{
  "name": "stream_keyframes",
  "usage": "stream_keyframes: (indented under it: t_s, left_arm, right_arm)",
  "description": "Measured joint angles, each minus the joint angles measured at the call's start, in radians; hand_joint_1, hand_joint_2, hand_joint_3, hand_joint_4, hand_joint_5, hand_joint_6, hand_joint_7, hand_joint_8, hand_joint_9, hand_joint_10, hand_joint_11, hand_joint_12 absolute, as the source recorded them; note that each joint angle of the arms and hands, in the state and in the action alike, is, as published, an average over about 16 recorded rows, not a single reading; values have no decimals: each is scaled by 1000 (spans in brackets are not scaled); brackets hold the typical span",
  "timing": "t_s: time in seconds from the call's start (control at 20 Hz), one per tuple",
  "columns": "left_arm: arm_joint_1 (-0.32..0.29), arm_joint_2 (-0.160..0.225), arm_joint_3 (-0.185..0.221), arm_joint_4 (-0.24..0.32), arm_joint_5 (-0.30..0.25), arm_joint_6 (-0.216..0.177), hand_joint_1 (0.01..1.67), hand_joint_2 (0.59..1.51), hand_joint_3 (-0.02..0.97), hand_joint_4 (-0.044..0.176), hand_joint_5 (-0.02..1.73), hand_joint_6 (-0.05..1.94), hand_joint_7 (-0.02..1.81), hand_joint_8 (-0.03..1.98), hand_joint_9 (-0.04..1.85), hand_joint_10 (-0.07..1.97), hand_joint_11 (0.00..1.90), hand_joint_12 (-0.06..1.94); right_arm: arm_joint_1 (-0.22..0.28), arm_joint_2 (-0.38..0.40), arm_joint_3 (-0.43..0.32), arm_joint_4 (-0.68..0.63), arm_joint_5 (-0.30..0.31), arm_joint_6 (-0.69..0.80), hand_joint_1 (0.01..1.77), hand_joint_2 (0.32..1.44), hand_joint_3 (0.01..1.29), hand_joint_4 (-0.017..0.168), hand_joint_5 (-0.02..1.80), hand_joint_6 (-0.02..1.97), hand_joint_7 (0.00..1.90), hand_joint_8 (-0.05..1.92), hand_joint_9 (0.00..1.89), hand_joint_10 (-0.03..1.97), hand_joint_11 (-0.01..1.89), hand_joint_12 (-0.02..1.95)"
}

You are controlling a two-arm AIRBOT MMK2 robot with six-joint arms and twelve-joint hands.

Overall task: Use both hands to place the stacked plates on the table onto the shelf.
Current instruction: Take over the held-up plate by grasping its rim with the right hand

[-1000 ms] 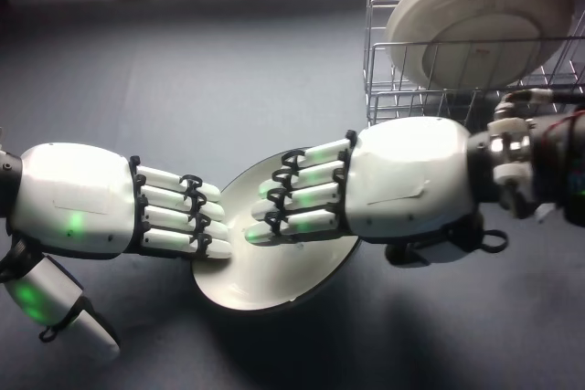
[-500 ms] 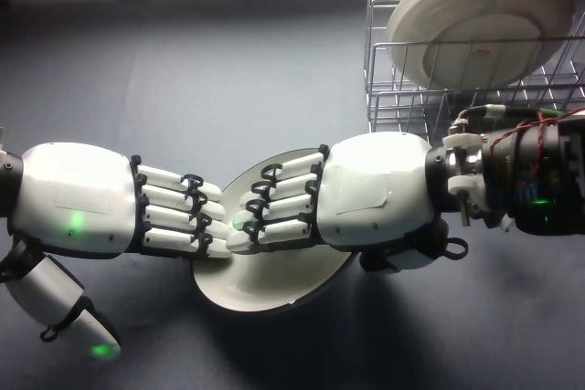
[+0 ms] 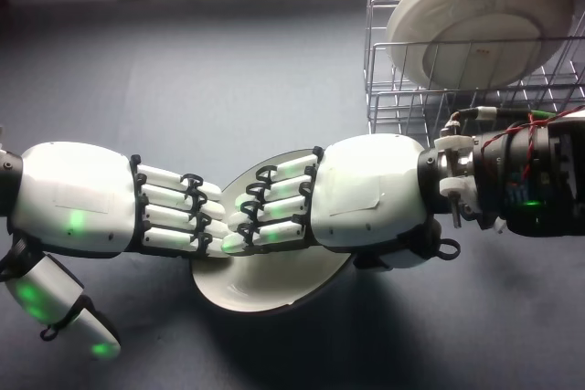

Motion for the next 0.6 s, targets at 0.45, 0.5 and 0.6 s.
stream_keyframes:
  t_s: [0.45, 0.5, 0.6]
  left_arm:
    - [0, -1, 1, 1, -1, -1, 14, 1066, 21, -3, -7, -15, 14, 13, 4, -6, 17, -29]
    - [0, -1, 1, 1, -1, -1, 14, 1064, 21, -3, -7, -16, 14, 12, 4, -6, 17, -29]
    - [-1, 0, 1, 3, -1, -1, 14, 1062, 21, -4, -7, -18, 14, 10, 4, -6, 17, -29]
  right_arm:
    - [3, -2, 0, 6, 11, -2, 1453, 1069, 20, 1, 230, 21, 239, 20, 239, 84, 138, 957]
    - [3, -1, 0, 8, 15, -2, 1463, 1066, 20, 1, 276, 30, 284, 41, 279, 131, 181, 1032]
    - [6, 0, 0, 11, 23, -3, 1477, 1056, 19, 0, 369, 81, 377, 109, 368, 240, 276, 1166]
